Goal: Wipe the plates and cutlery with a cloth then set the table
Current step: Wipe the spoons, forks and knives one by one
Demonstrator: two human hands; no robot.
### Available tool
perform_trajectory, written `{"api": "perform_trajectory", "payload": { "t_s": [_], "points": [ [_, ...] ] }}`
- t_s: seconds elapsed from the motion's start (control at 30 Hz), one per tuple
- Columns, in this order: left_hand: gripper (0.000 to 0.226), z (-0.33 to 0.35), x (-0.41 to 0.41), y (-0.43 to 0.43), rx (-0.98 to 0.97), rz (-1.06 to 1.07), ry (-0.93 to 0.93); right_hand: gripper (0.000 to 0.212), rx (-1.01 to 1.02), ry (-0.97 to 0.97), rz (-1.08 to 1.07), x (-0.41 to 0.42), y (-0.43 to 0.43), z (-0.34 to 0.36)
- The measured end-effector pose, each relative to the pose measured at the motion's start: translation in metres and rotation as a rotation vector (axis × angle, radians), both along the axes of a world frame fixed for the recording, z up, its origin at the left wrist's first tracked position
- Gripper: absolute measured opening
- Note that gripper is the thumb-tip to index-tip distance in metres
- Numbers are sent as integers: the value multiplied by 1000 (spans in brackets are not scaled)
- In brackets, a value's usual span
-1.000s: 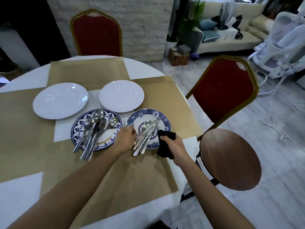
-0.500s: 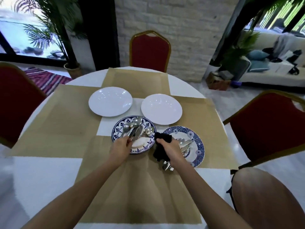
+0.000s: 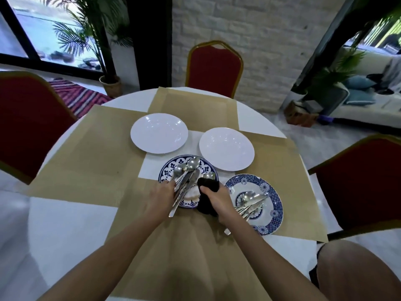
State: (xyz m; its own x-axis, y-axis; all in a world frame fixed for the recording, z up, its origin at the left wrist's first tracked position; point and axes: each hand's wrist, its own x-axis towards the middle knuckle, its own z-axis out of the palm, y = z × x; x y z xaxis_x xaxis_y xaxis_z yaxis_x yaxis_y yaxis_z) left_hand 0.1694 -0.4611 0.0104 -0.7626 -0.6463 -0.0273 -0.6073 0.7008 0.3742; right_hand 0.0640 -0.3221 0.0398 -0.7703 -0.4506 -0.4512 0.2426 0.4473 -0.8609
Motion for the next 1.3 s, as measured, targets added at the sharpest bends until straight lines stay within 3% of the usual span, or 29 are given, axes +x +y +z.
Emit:
{"api": "perform_trajectory", "payload": {
  "t_s": [0.27, 0.77, 0.87, 0.97, 1.1, 1.2, 1.3],
  "points": [
    [20, 3, -12, -4, -77, -67, -275, 34, 34, 16, 43, 3, 1, -2],
    [31, 33, -17, 1, 222, 100, -125, 39, -13, -80, -30, -1, 8, 5],
    [34, 35, -10, 5, 380, 128, 20, 32, -47, 86, -53, -6, 12, 18],
    [37, 41, -7, 15, 508, 63, 189, 38, -106, 262, -116, -13, 14, 33],
    [23, 51, -14, 30, 934, -49, 333, 37, -96, 538, -125, -28, 16, 48],
    [17, 57, -19, 43, 1105, -54, 374, 39, 73, 882, 168, -38, 21, 52],
    [14, 61, -21, 51, 1052, -83, 429, 42, 272, 1064, 437, -38, 25, 51]
  ]
}}
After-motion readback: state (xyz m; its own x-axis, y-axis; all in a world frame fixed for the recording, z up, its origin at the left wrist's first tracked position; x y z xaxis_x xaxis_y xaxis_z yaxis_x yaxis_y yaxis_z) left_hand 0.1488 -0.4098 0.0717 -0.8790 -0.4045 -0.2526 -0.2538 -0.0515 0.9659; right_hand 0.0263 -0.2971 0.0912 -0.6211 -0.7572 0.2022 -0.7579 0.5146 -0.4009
